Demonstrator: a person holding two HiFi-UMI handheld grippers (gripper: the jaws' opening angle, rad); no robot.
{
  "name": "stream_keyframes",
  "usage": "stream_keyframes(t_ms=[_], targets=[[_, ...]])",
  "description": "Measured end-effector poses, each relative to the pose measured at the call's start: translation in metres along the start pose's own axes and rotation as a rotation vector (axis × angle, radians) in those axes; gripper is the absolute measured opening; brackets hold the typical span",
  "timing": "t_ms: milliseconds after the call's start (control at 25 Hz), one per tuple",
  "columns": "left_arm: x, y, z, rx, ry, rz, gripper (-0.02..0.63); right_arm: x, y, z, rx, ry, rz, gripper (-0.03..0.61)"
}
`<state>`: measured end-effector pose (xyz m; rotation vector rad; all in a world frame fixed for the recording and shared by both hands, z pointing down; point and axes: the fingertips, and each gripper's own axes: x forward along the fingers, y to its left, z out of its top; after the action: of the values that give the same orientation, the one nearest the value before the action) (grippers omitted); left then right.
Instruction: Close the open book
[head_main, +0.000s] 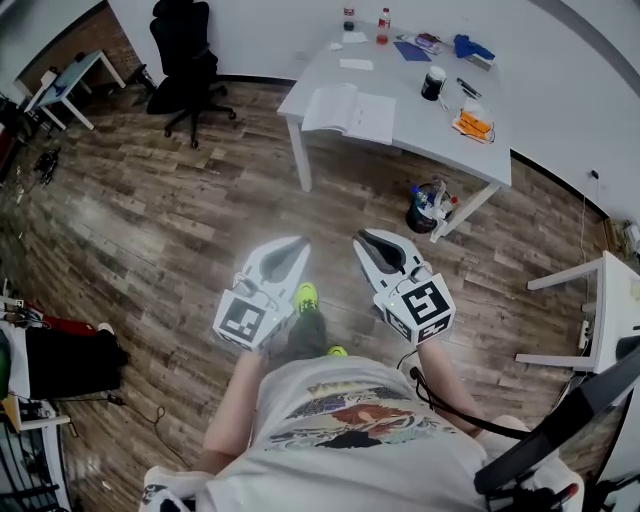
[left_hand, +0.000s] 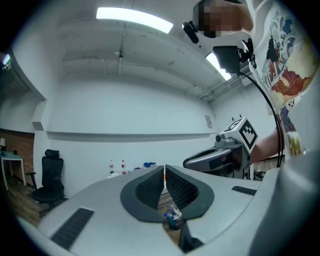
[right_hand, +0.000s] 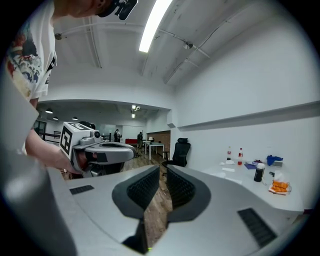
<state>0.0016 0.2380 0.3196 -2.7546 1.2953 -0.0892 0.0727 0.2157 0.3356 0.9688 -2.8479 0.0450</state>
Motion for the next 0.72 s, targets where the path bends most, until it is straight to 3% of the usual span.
stream_keyframes(t_ms=[560,720], targets=[[0.088,0.134,-0.006,0.005,0.003,-0.083,0.014,0.135,-0.080,0.024,-0.019,0.033,-0.042,0.034],[0.112,0.172,0.001,0.015,-0.048,-0.122,0.014,0.175,-0.099,0.029,-0.016,0.044,-0.061,0.034]])
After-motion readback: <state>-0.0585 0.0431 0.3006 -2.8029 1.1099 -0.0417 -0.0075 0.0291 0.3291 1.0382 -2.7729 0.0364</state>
